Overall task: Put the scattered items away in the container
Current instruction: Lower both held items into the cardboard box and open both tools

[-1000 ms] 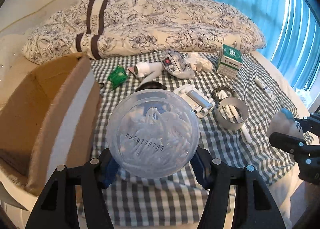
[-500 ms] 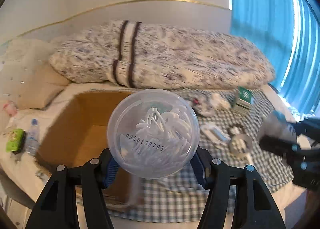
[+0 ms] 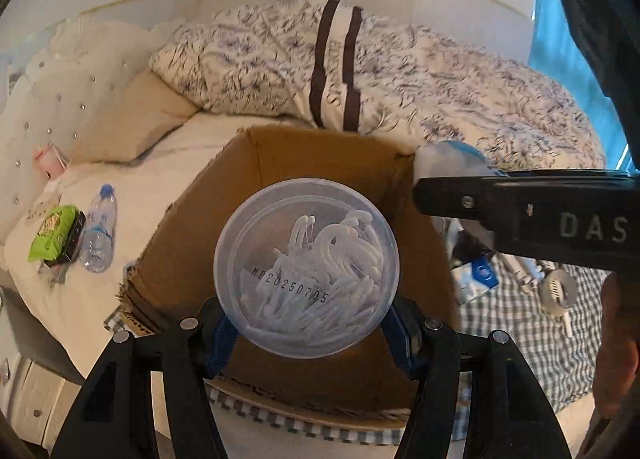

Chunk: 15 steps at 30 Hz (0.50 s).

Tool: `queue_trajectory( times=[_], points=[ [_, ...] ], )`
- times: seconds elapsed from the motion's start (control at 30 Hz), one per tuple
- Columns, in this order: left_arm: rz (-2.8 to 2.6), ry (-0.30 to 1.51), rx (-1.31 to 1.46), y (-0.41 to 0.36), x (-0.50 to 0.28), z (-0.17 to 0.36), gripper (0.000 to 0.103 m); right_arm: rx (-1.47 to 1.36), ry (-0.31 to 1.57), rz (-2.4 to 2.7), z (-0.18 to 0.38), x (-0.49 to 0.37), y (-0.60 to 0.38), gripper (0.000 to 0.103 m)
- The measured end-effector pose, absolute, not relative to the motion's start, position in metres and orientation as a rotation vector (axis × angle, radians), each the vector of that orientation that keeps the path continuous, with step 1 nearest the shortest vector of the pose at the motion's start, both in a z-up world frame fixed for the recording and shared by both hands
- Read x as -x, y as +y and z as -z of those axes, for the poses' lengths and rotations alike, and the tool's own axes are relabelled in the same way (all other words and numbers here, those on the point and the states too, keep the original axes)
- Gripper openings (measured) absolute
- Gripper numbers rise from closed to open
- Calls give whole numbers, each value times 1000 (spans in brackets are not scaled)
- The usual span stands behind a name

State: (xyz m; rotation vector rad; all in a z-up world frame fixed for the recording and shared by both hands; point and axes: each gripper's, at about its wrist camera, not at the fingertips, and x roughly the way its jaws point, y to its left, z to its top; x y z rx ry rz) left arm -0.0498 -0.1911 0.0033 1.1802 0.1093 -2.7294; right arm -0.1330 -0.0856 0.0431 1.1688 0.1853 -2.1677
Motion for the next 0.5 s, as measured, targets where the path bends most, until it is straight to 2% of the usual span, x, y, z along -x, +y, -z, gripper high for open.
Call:
queue_trajectory(
  times=[0.07,0.1,0.13,0.17,0.27,0.5],
  points=[
    [2717,142,-1197,-198,55,5,66,-1182,186,2167,-36,139,-93,58],
    [2718,146,-1203,-198,53,7,67,-1188,178,2179,-33,141,-92,81],
    [2716,148,-1211,-198,56,9,73,-1195,159,2194,-32,145,-91,95],
    [2717,143,-1201,-197,57,9,80,-1191,119,2197,-33,148,-87,95],
    [2736,117,-1159,-196,53,2,87,-1176,7,2188,-42,156,-76,95],
    [2773,83,-1093,-174,43,-24,89,-1110,-51,2299,-70,141,-16,95]
  ],
)
